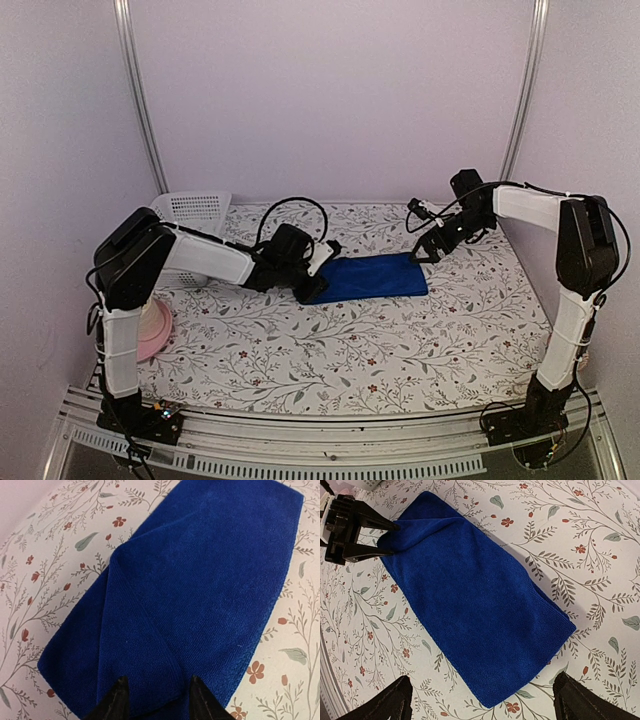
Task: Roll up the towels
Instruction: Smooth out the towel at the center of the board.
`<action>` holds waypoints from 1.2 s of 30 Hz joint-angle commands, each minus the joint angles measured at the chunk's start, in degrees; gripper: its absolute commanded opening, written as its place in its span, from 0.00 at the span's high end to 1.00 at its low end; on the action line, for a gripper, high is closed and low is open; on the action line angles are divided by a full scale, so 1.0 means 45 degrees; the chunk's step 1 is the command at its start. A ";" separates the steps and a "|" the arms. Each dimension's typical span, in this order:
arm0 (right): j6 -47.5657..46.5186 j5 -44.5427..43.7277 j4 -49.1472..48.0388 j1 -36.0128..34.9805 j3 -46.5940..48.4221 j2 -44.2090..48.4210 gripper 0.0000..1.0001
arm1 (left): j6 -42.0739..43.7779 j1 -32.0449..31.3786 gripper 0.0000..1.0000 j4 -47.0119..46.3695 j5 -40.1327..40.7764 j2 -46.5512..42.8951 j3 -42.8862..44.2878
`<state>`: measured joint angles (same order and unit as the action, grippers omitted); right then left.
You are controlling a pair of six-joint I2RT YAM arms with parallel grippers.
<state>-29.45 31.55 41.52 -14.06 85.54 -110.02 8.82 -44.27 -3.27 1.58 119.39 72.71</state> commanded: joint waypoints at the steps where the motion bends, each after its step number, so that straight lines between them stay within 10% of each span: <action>1: -0.0093 -0.0077 -0.0047 0.0037 -0.0082 -0.0220 0.01 | 0.0046 -0.0153 0.61 0.0034 0.0248 0.0321 0.0328; 13: -0.0059 -0.0116 -0.0033 0.0040 -0.0062 -0.0259 0.01 | 0.0033 -0.0155 0.61 0.0217 -0.0066 0.0416 0.0418; 25: -0.0049 -0.0117 -0.0043 0.0040 -0.0043 -0.0306 0.01 | -0.0071 -0.0144 0.99 0.0212 0.0127 0.0614 0.0625; 36: -0.0086 -0.0272 -0.0044 0.0040 -0.0082 -0.0451 0.01 | -0.1481 0.0762 1.00 -0.0615 0.0946 -0.0936 0.0394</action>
<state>-29.45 30.61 41.52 -14.06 85.54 -110.85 5.50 -43.51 -2.83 4.36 119.57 74.08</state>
